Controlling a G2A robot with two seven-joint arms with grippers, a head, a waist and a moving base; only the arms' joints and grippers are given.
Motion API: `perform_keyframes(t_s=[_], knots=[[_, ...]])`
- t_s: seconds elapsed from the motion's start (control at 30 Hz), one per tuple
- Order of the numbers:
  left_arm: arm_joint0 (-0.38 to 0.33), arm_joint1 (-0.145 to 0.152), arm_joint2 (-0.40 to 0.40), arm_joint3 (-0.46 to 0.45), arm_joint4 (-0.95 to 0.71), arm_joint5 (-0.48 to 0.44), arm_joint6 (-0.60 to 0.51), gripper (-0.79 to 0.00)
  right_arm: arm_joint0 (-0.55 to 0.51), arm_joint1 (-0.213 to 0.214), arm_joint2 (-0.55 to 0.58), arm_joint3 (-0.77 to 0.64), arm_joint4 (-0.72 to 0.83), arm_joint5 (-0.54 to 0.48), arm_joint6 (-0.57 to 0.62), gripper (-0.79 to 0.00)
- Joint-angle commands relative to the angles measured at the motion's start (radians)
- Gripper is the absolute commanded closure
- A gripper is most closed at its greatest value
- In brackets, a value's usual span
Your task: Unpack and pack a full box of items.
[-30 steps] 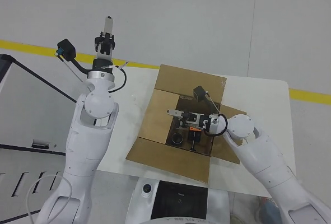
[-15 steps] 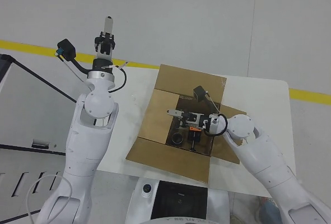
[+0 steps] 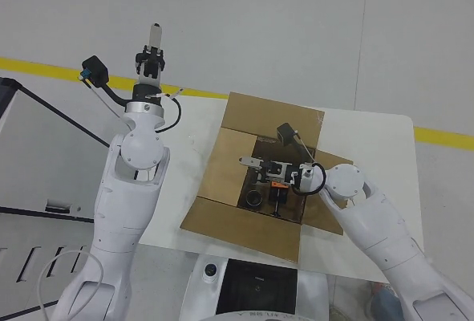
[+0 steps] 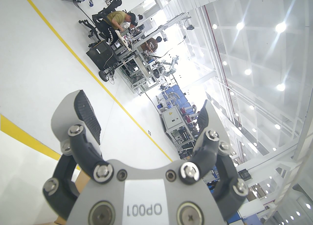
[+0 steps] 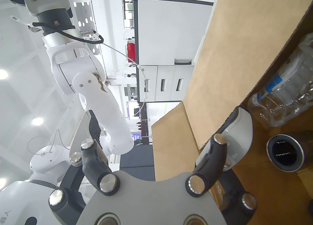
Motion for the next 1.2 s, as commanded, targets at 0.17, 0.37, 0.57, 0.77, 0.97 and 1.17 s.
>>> perform_keyframes(t_s=[0.17,0.37,0.57,0.77,0.97,1.17], knots=[[0.0,0.0,0.0,0.0,0.0,0.0,0.0,-0.785,0.0,0.0,0.0,0.0,0.0,0.0,0.0,-0.785],[0.0,0.0,0.0,0.0,0.0,0.0,0.0,-0.785,0.0,0.0,0.0,0.0,0.0,0.0,0.0,-0.785],[0.013,0.002,-0.004,-0.007,0.012,-0.035,-0.013,0.0,0.0,0.0,0.0,0.0,0.0,0.0,0.0,-0.785],[0.046,0.01,-0.064,-0.011,0.019,-0.056,-0.055,-0.785,0.0,0.0,0.0,0.0,0.0,0.0,0.0,0.0],[0.046,0.01,-0.064,-0.011,0.019,-0.056,-0.055,-0.785,0.0,0.0,0.0,0.0,0.0,0.0,0.0,-0.363],[0.061,0.012,-0.069,-0.028,-0.011,-0.084,-0.11,-0.785,0.0,0.0,0.0,0.0,0.0,0.0,0.0,-0.785]])
